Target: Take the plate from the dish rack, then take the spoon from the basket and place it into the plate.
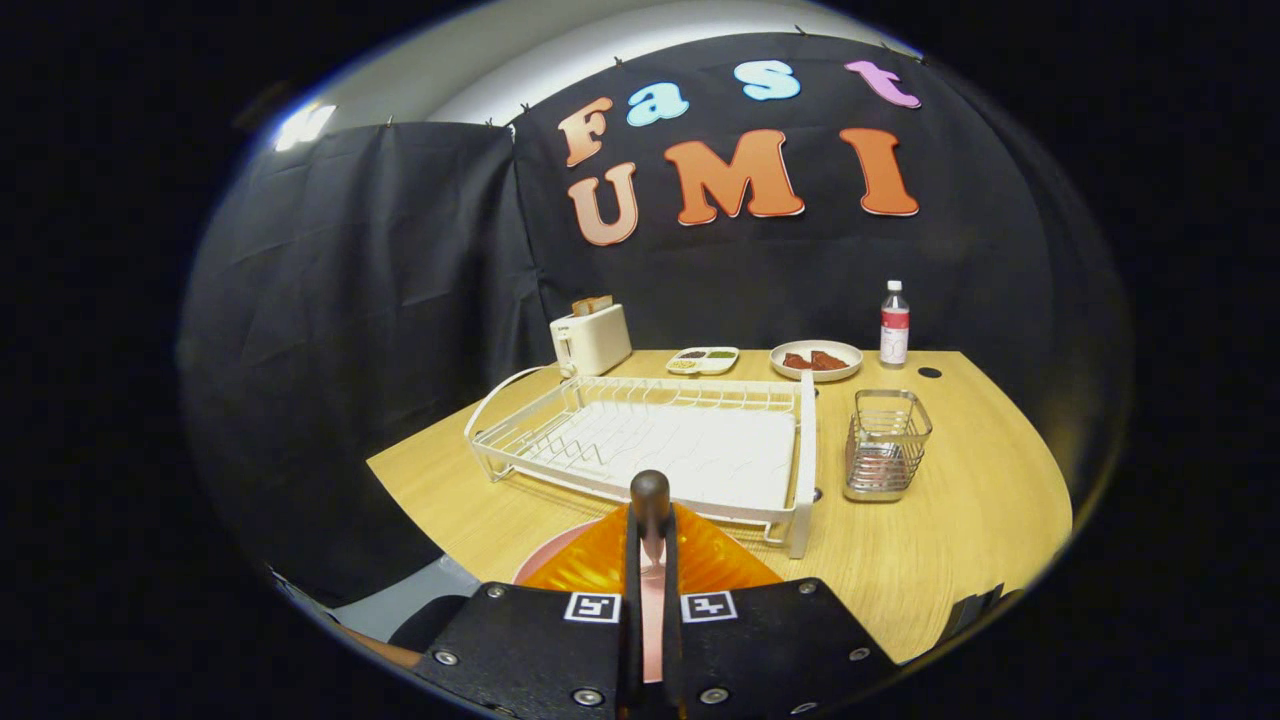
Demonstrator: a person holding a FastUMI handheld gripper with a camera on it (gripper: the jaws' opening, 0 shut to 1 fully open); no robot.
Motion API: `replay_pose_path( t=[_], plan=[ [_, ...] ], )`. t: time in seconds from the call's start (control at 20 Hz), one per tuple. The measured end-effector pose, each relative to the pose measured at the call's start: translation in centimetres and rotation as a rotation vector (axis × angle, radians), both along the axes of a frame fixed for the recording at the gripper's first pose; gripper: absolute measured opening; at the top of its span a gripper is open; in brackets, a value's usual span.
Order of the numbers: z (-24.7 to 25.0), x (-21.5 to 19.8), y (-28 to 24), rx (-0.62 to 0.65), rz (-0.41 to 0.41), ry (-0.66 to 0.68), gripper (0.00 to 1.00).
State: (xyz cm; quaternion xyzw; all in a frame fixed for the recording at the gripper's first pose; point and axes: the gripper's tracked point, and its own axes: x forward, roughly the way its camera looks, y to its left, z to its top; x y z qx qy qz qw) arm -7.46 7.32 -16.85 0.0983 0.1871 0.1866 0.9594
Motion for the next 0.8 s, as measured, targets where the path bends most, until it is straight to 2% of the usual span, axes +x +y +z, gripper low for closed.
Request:
replay_pose_path(
  t=[0.25, 0.4, 0.55, 0.8],
  plan=[
    [-1.2, -0.4, -0.4, 0.06, 0.022, -0.025, 0.08],
    [-3.6, -1.3, -1.8, 0.021, 0.011, 0.019, 0.14],
    [-4.5, -1.7, -2.1, -0.023, 0.009, 0.031, 0.31],
    [-2.4, -0.4, -2.9, -0.102, -0.03, -0.052, 0.58]
  ],
)
